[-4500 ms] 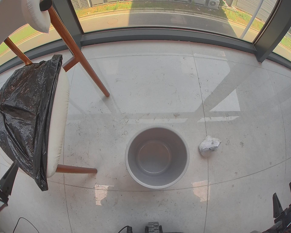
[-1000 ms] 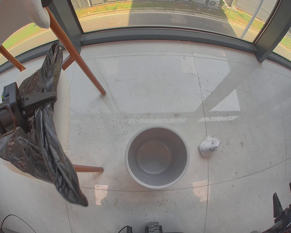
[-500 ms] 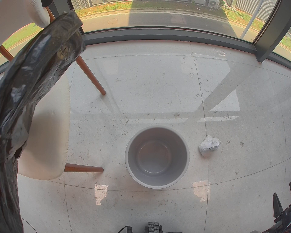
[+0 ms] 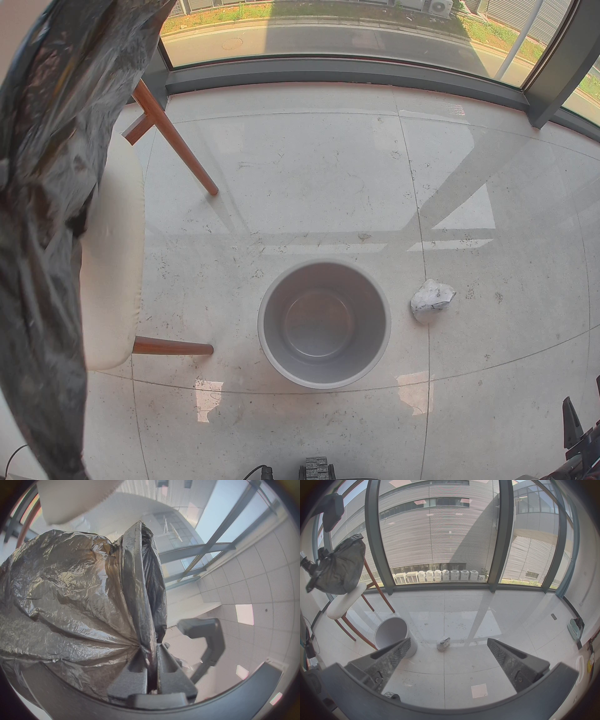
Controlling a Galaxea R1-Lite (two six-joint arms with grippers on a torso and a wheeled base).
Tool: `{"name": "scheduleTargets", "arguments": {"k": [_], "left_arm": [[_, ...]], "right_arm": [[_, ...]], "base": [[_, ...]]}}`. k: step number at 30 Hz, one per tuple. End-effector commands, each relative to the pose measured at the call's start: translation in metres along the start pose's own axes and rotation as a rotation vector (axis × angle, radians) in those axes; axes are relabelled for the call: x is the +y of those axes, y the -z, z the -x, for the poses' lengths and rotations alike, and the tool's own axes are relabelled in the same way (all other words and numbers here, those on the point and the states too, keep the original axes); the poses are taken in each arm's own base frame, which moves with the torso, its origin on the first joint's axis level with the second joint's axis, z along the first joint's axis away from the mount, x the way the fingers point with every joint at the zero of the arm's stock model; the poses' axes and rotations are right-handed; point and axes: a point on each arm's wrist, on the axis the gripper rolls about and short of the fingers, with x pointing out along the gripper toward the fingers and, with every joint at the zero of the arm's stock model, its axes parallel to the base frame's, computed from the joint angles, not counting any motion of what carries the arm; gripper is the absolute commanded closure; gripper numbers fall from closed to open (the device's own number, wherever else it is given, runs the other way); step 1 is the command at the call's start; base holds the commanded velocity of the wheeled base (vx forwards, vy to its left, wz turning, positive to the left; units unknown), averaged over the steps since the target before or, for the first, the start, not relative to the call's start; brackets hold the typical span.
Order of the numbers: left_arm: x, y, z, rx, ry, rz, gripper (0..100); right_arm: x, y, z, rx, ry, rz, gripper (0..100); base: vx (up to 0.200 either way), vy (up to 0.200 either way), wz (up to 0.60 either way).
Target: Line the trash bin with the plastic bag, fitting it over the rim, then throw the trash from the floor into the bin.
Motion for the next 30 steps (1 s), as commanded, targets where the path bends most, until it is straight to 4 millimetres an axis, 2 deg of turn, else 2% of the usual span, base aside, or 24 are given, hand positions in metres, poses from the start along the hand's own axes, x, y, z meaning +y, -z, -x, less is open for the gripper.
{"name": "scheduleTargets", "arguments": {"k": [1,5,9,13,16,19,22,26,30], "left_arm": [[0.076,-0.009,-0.005,-0.122,-0.104,-0.015,100],[0.090,-0.008,-0.006,-0.171,-0.154,-0.029,100],[0.097,-0.006,-0.016,-0.153,-0.124,-0.013,100],[0.087,-0.001,-0.050,-0.098,0.014,0.069,100],[0.068,0.004,-0.089,-0.133,0.106,0.170,100],[0.055,0.006,-0.117,-0.151,0.168,0.196,100],[0.064,0.015,-0.135,-0.132,0.169,0.242,100],[0.063,0.034,-0.151,-0.141,0.136,0.247,100],[0.054,0.056,-0.187,-0.199,0.065,0.245,100]], "right_arm": [[0.000,0.005,-0.001,0.015,0.002,0.000,0],[0.000,0.005,-0.001,0.018,0.003,0.000,0],[0.000,0.005,-0.002,0.029,0.010,0.001,0],[0.000,0.005,-0.003,0.041,0.013,0.001,0],[0.000,0.005,-0.003,0.041,0.015,0.001,0],[0.000,0.005,-0.003,0.041,0.015,-0.001,0],[0.000,0.005,-0.003,0.039,0.015,-0.001,0],[0.000,0.005,-0.003,0.039,0.016,-0.001,0],[0.000,0.005,-0.003,0.041,0.016,-0.001,0]], "base": [[0.000,0.000,0.00],[0.000,0.000,0.00],[0.000,0.000,0.00],[0.000,0.000,0.00],[0.000,0.000,0.00],[0.000,0.000,0.00],[0.000,0.000,0.00],[0.000,0.000,0.00],[0.000,0.000,0.00]]}}
